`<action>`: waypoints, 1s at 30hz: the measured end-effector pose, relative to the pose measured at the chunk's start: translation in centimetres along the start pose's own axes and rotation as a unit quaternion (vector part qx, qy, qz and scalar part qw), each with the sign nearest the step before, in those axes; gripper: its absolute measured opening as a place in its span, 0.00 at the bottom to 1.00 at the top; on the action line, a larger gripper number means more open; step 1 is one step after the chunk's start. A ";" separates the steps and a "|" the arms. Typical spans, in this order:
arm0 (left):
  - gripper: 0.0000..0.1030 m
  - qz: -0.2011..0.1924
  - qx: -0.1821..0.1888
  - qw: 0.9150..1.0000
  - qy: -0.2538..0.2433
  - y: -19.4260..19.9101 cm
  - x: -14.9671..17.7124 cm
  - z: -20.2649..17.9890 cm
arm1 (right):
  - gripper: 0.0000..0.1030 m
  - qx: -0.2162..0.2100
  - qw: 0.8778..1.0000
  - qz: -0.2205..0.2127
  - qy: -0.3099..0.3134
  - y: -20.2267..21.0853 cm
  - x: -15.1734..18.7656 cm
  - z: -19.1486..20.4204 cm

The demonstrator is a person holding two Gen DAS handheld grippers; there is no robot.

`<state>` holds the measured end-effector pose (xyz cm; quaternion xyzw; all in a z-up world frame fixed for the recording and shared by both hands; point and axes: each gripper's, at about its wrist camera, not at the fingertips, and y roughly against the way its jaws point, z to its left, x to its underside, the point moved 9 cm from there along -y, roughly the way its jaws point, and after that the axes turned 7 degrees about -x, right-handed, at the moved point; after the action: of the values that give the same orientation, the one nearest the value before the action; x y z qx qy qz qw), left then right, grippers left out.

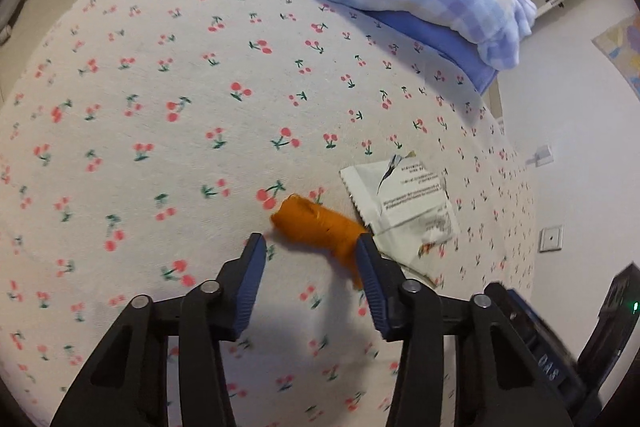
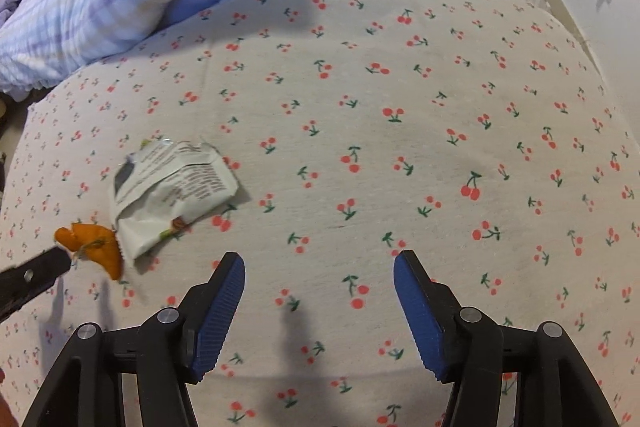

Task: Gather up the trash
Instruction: 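Grasp the orange peel with left tool while right tool grasps the foil wrapper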

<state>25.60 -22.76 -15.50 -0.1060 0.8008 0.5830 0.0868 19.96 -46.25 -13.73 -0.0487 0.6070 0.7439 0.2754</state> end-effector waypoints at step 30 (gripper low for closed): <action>0.10 -0.050 -0.049 0.994 -0.080 7.3 1.0 8.2 | 0.69 -0.015 0.999 -0.032 0.011 -7.0 -2.9 6.6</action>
<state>22.81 -12.86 -11.56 -0.1030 0.7553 0.6233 0.1744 27.38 -40.37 -17.04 -0.0806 0.5971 0.7431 0.2912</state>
